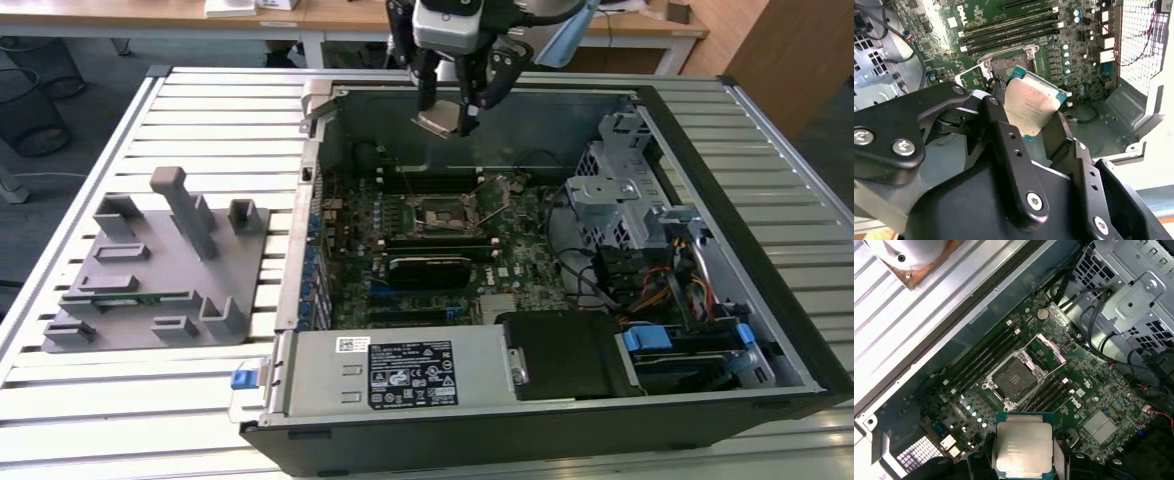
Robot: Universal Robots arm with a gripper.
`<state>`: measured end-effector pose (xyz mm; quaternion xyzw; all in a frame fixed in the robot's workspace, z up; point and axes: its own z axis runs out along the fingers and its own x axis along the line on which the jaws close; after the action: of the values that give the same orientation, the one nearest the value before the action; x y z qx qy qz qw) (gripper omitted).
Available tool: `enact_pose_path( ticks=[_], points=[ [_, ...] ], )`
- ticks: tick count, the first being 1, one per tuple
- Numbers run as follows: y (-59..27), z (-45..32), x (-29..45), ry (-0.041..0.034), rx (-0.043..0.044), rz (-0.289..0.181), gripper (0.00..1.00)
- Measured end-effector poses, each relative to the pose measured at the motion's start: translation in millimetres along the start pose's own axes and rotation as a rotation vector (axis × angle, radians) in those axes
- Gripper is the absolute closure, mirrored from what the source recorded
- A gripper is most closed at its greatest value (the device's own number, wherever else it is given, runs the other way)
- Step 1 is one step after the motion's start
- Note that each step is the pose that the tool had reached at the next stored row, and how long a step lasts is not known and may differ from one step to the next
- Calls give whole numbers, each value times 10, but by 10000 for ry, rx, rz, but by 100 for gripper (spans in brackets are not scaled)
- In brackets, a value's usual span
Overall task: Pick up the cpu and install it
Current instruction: 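Place the cpu into insertion slot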
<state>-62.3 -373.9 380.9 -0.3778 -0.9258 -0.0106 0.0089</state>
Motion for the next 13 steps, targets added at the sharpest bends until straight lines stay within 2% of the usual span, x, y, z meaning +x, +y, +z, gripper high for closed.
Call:
enact_pose_path(
  ticks=[13],
  points=[
    [37, 39, 35, -24, -21, 1192, 46]
  ],
)
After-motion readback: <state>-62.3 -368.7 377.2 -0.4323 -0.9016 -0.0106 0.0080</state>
